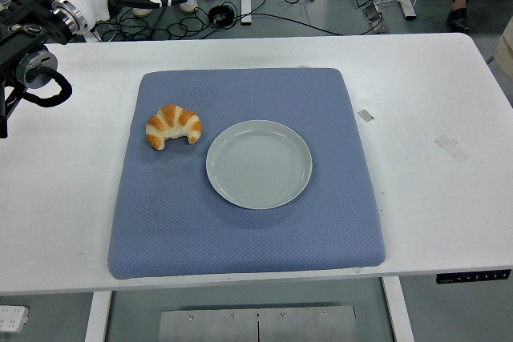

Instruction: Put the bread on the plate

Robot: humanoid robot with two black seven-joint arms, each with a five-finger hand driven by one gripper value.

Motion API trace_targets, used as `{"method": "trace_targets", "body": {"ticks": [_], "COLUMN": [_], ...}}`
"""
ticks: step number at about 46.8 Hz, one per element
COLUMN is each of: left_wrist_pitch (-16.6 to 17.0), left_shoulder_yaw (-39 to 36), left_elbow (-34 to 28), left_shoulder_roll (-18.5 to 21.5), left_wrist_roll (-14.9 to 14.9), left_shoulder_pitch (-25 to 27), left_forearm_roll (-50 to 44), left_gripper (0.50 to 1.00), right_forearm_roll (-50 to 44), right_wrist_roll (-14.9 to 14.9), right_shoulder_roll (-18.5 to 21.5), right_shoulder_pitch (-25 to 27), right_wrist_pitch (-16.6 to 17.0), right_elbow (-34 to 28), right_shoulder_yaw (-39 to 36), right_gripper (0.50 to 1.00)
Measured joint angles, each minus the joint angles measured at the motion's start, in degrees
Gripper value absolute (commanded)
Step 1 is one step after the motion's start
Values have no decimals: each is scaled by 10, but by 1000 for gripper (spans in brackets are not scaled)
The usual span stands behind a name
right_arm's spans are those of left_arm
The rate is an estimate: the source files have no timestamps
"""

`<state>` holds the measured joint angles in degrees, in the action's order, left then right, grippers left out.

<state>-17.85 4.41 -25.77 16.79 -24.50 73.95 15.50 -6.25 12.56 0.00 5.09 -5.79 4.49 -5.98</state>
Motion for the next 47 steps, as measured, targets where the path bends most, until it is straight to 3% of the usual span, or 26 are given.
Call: {"method": "trace_targets", "body": {"ticks": [16, 26, 35, 47], "left_wrist_pitch": [-11, -71, -122, -135], "left_shoulder_yaw": [-159, -257, -308, -311], "left_elbow": [-2, -4, -3, -5], "left_shoulder_roll": [-1, 2, 3, 3], "left_wrist_roll": [1, 5, 6, 4], "left_shoulder_pitch": [65, 142, 184, 183], "left_forearm_roll": [2, 2, 34, 132], "left_gripper": [966, 968, 968, 968], "right_forearm_roll": [0, 0, 0, 0], "right_wrist_roll": [0, 0, 0, 0], "right_shoulder_roll": [0, 0, 0, 0], "right_shoulder_pitch": [-1, -1, -2, -2], "right_wrist_pitch": [0, 1, 1, 1], "right_elbow": [0, 1, 1, 1], "right_shoulder_yaw": [0, -1, -1, -1], "right_gripper": [1000, 1000, 1000, 1000]}}
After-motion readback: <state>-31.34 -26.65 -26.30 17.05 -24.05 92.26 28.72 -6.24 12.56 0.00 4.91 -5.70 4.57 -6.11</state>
